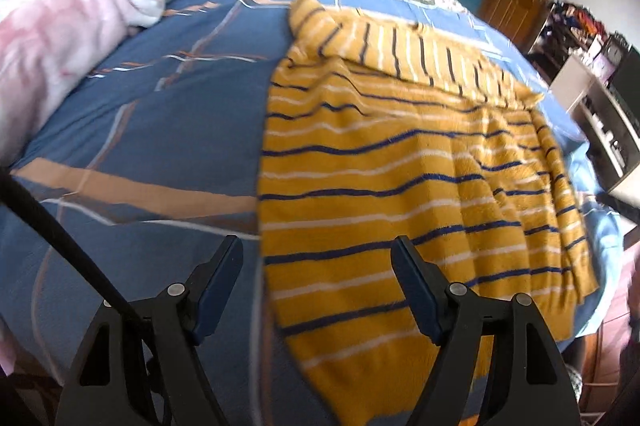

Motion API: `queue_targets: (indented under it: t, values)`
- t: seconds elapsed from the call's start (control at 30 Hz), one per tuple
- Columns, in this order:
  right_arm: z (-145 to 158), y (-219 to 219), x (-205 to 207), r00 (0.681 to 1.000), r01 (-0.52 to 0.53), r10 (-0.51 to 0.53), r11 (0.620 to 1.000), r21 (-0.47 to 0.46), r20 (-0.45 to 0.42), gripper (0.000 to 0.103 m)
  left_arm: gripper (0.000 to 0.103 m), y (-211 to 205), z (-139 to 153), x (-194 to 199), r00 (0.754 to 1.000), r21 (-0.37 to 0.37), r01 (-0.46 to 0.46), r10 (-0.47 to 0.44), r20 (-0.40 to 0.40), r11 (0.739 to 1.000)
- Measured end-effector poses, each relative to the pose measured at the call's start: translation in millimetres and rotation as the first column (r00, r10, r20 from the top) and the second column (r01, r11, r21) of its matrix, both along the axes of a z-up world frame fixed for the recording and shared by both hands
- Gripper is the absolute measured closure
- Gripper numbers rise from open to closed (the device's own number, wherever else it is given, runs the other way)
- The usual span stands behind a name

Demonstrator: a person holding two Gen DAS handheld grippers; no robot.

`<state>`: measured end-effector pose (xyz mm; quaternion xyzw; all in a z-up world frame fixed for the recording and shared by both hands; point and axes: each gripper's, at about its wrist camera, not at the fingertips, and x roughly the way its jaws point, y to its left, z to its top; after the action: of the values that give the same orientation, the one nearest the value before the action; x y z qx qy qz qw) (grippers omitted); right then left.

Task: Fold small clothes

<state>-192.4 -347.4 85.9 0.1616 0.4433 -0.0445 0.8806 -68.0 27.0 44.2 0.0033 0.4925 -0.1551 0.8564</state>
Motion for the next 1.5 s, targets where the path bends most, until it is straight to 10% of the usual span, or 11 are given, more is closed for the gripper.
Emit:
queue_targets:
  t: [0.37, 0.43, 0.47, 0.6, 0.7, 0.87, 0.97, 1.2, 1.3, 1.43, 1.5]
  values:
    - [-50.7, 104.8, -39.2, 0.98, -0.191, 0.2, 0.937, -0.294, -0.002, 0.049, 0.022, -40.6, -28.2, 0.0, 1.0, 0.161, -0.005, 0.004, 0.006, 0.987]
    - [-52.8, 100.7, -35.6, 0.982, -0.185, 0.191, 0.94, -0.286, -0.006, 0.085, 0.022, -42.4, -28.2, -0.9, 1.0, 0.171, -0.012, 0.011, 0.006, 0.985]
    - [-45.7, 90.1, -37.0, 0.985, -0.161, 0.172, 0.954, -0.252, 0.019, 0.086, 0.022, -41.9, -27.3, -0.4, 1.0, 0.171, -0.014, 0.014, 0.001, 0.985]
    - [-3.4, 21.9, -63.5, 0.988, 0.093, -0.058, 0.963, -0.253, 0.144, 0.089, 0.022, -41.6, -26.2, 3.2, 1.0, 0.165, -0.02, 0.024, -0.02, 0.986]
    - [19.9, -48.7, -87.6, 0.939, 0.332, -0.285, 0.898, -0.288, 0.194, 0.092, 0.022, -42.1, -26.8, 0.9, 0.999, 0.163, -0.026, 0.03, -0.02, 0.986]
    - [20.5, -158.5, -127.6, 0.756, 0.653, -0.637, 0.715, -0.25, 0.152, 0.075, 0.022, -42.1, -26.3, -2.7, 0.999, 0.154, -0.041, 0.045, -0.023, 0.987]
    - [23.9, -175.8, -167.9, 0.705, 0.703, -0.68, 0.706, -0.079, 0.2, 0.074, 0.022, -41.3, -25.6, -5.1, 0.999, 0.152, -0.033, 0.037, -0.027, 0.988]
    - [-8.6, -164.8, -188.0, 0.774, 0.519, -0.6, 0.784, 0.342, 0.202, 0.071, 0.021, -38.8, -25.5, -4.5, 0.999, 0.145, -0.037, 0.042, -0.029, 0.989]
    - [-17.8, -167.4, -170.0, 0.769, 0.474, -0.609, 0.748, 0.466, 0.195, 0.071, 0.021, -38.9, -24.6, -4.4, 0.999, 0.148, -0.033, 0.039, -0.036, 0.988]
    - [-24.6, -189.8, -127.1, 0.747, 0.535, -0.658, 0.679, 0.504, 0.094, 0.041, 0.021, -38.1, -22.8, -4.7, 0.998, 0.13, -0.035, 0.042, -0.049, 0.991]
    - [-39.1, -208.9, -107.6, 0.721, 0.583, -0.692, 0.597, 0.551, -0.013, 0.041, 0.021, -38.8, -22.3, -5.2, 0.998, 0.125, -0.035, 0.042, -0.051, 0.992]
